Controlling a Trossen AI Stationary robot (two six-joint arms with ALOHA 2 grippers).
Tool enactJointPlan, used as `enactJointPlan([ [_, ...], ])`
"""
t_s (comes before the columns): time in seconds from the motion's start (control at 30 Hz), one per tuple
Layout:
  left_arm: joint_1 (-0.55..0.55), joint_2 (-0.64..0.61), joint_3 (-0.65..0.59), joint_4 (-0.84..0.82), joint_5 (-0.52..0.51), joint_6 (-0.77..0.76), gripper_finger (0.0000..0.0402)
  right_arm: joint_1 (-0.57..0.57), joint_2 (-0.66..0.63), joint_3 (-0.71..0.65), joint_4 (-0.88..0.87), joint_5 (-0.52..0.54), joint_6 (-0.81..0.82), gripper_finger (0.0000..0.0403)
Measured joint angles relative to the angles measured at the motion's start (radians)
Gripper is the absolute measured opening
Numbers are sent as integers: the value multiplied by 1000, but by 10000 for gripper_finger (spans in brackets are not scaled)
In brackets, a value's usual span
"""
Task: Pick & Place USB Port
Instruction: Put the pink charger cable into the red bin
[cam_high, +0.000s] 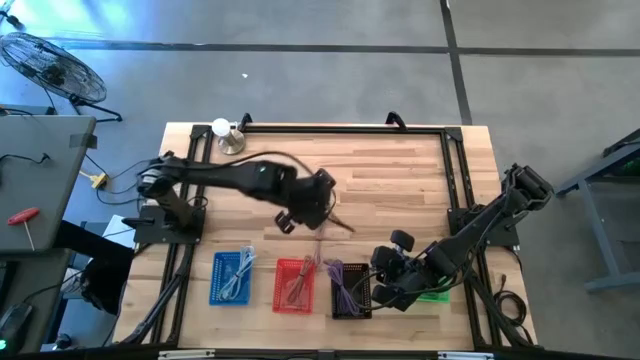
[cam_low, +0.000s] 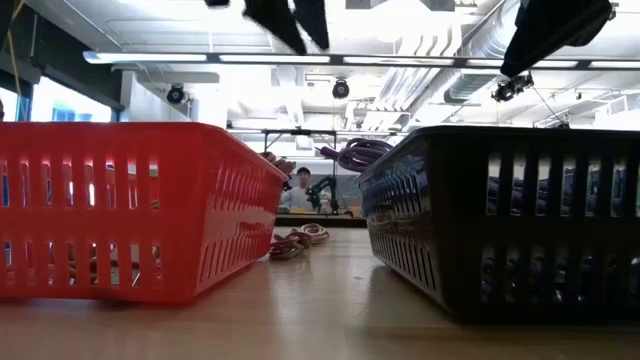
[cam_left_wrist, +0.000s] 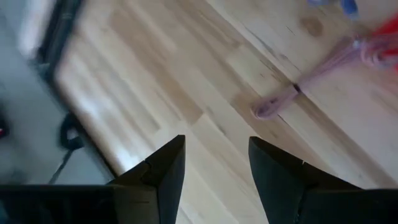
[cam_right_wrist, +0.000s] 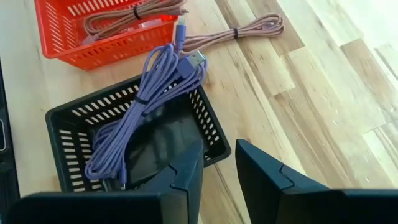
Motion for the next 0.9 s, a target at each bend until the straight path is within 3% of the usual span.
enactJointPlan([
  [0.2,101,114,-2,-19,123,155,170,0,0,0,-5,3,-1,87],
  [0.53,106,334,-3,-16,104,271,170,5,0,0,-6,32,-2,87],
  [0.9,18,400,-3,-13,47,288,170,4,0,0,-4,33,-18,87],
])
